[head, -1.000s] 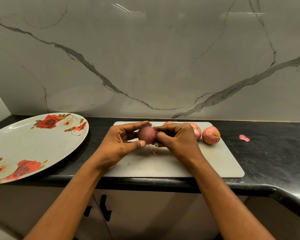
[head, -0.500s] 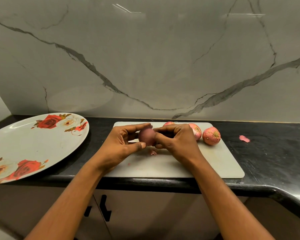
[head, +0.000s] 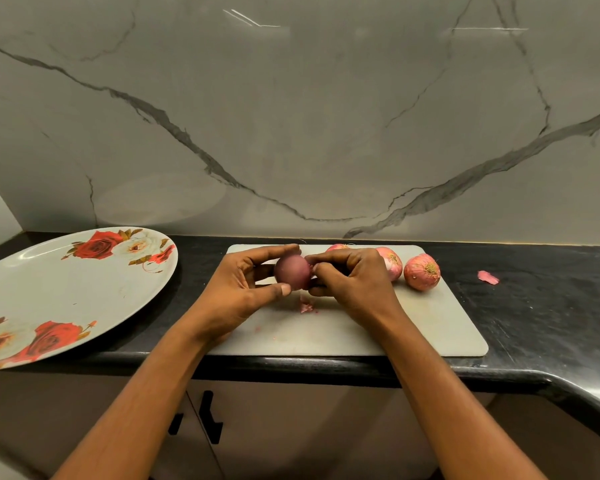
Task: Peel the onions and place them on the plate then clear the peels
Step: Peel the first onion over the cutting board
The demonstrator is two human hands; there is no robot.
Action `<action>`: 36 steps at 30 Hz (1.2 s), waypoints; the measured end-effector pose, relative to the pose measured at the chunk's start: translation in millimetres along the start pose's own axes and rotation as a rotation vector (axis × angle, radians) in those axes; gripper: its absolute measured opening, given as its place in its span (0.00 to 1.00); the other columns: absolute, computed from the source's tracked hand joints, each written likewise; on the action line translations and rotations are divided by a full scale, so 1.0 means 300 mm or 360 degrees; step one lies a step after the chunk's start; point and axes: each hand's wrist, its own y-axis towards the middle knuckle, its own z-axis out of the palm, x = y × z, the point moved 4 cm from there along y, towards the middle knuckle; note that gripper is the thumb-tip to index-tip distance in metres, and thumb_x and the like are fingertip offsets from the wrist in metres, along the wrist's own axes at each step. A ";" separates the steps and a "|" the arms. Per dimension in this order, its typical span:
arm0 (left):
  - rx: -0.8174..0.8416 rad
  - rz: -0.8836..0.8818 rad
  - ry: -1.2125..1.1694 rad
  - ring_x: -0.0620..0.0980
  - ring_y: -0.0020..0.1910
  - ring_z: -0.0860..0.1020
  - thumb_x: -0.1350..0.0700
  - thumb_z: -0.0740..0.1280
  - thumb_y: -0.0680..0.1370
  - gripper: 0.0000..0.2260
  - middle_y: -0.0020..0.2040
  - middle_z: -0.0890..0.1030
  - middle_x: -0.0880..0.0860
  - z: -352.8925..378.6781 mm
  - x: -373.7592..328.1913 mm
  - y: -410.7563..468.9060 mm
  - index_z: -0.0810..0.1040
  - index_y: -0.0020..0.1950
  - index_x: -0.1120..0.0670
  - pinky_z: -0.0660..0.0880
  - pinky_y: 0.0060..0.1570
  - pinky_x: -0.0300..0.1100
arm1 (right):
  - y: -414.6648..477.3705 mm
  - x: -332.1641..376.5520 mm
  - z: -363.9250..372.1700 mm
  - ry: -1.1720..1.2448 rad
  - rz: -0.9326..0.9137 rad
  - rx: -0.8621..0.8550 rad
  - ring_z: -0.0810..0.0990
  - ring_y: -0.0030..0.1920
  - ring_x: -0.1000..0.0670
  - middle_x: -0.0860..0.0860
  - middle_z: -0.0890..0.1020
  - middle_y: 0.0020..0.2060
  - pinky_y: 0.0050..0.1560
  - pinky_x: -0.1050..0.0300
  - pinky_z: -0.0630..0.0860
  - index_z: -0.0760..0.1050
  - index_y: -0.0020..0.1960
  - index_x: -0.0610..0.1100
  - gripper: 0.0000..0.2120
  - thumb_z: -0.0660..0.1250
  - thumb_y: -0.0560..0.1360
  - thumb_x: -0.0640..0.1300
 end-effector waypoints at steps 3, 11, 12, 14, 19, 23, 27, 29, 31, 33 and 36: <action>-0.0029 -0.0003 0.0015 0.52 0.66 0.82 0.71 0.76 0.74 0.27 0.67 0.83 0.49 0.003 -0.005 -0.002 0.81 0.70 0.53 0.81 0.64 0.53 | -0.002 0.005 0.001 -0.0005 -0.0017 0.0037 0.90 0.45 0.48 0.48 0.89 0.45 0.47 0.51 0.87 0.87 0.55 0.44 0.06 0.74 0.79 0.39; -0.0069 -0.0045 0.0042 0.50 0.65 0.83 0.63 0.79 0.73 0.26 0.65 0.84 0.47 -0.004 -0.009 -0.001 0.81 0.70 0.50 0.80 0.66 0.55 | -0.002 0.002 -0.004 -0.0084 -0.0064 0.0063 0.89 0.48 0.50 0.49 0.89 0.49 0.52 0.53 0.86 0.86 0.60 0.44 0.11 0.75 0.78 0.40; -0.0076 -0.0044 0.0063 0.50 0.65 0.82 0.62 0.79 0.73 0.26 0.65 0.84 0.47 -0.005 -0.011 -0.001 0.82 0.70 0.49 0.80 0.66 0.55 | -0.002 0.002 -0.004 -0.0081 -0.0064 0.0059 0.89 0.48 0.50 0.49 0.89 0.49 0.52 0.53 0.86 0.86 0.60 0.44 0.11 0.75 0.78 0.41; -0.0089 -0.0045 0.0111 0.49 0.65 0.82 0.60 0.80 0.73 0.26 0.64 0.84 0.45 -0.005 -0.013 -0.002 0.82 0.69 0.46 0.80 0.65 0.54 | -0.001 0.003 -0.005 -0.0053 -0.0051 0.0049 0.89 0.48 0.49 0.48 0.89 0.49 0.51 0.52 0.86 0.86 0.59 0.44 0.10 0.75 0.78 0.40; -0.0058 -0.0040 0.0150 0.49 0.63 0.83 0.63 0.79 0.74 0.25 0.64 0.85 0.47 -0.003 -0.012 -0.004 0.82 0.69 0.48 0.81 0.64 0.48 | -0.004 0.007 -0.001 -0.0035 -0.0021 0.0043 0.90 0.46 0.48 0.48 0.90 0.45 0.50 0.48 0.87 0.88 0.54 0.48 0.08 0.77 0.76 0.39; -0.0032 -0.0038 0.0170 0.46 0.65 0.82 0.63 0.79 0.74 0.26 0.65 0.84 0.45 0.000 -0.015 -0.006 0.81 0.70 0.49 0.80 0.64 0.43 | -0.004 0.011 0.001 -0.0085 -0.0049 0.0048 0.90 0.45 0.48 0.49 0.90 0.44 0.49 0.44 0.87 0.87 0.51 0.55 0.12 0.76 0.76 0.38; -0.0036 -0.0053 0.0159 0.47 0.66 0.82 0.64 0.79 0.74 0.26 0.65 0.84 0.45 -0.005 -0.008 -0.003 0.81 0.70 0.48 0.80 0.66 0.46 | -0.003 0.010 -0.001 -0.0094 -0.0048 0.0074 0.90 0.45 0.48 0.49 0.90 0.44 0.50 0.45 0.87 0.86 0.51 0.56 0.12 0.76 0.77 0.38; -0.0032 -0.0061 0.0096 0.48 0.66 0.82 0.65 0.78 0.74 0.26 0.65 0.84 0.47 -0.007 -0.006 -0.003 0.81 0.70 0.50 0.79 0.67 0.49 | 0.000 0.004 -0.007 -0.0063 -0.0035 0.0046 0.90 0.44 0.46 0.48 0.90 0.44 0.50 0.44 0.87 0.87 0.53 0.52 0.12 0.75 0.77 0.35; -0.0032 -0.0061 0.0025 0.50 0.67 0.82 0.66 0.78 0.74 0.26 0.66 0.84 0.49 -0.008 -0.001 -0.003 0.81 0.71 0.52 0.79 0.67 0.51 | 0.004 0.001 -0.011 -0.0055 -0.0032 0.0001 0.90 0.42 0.46 0.47 0.90 0.43 0.50 0.45 0.87 0.87 0.53 0.49 0.13 0.74 0.77 0.33; -0.0040 -0.0047 0.0023 0.51 0.66 0.82 0.65 0.78 0.74 0.26 0.66 0.84 0.50 -0.006 0.001 -0.001 0.81 0.71 0.52 0.79 0.68 0.53 | 0.007 -0.005 -0.010 -0.0084 -0.0034 -0.0016 0.90 0.42 0.46 0.47 0.90 0.42 0.50 0.45 0.87 0.88 0.55 0.46 0.12 0.73 0.76 0.33; -0.0063 -0.0038 0.0036 0.51 0.65 0.82 0.65 0.78 0.74 0.26 0.66 0.84 0.49 -0.002 0.001 0.003 0.81 0.71 0.52 0.79 0.67 0.54 | 0.007 -0.009 -0.008 -0.0071 -0.0035 -0.0055 0.90 0.43 0.47 0.48 0.90 0.43 0.50 0.45 0.87 0.88 0.54 0.46 0.10 0.72 0.78 0.34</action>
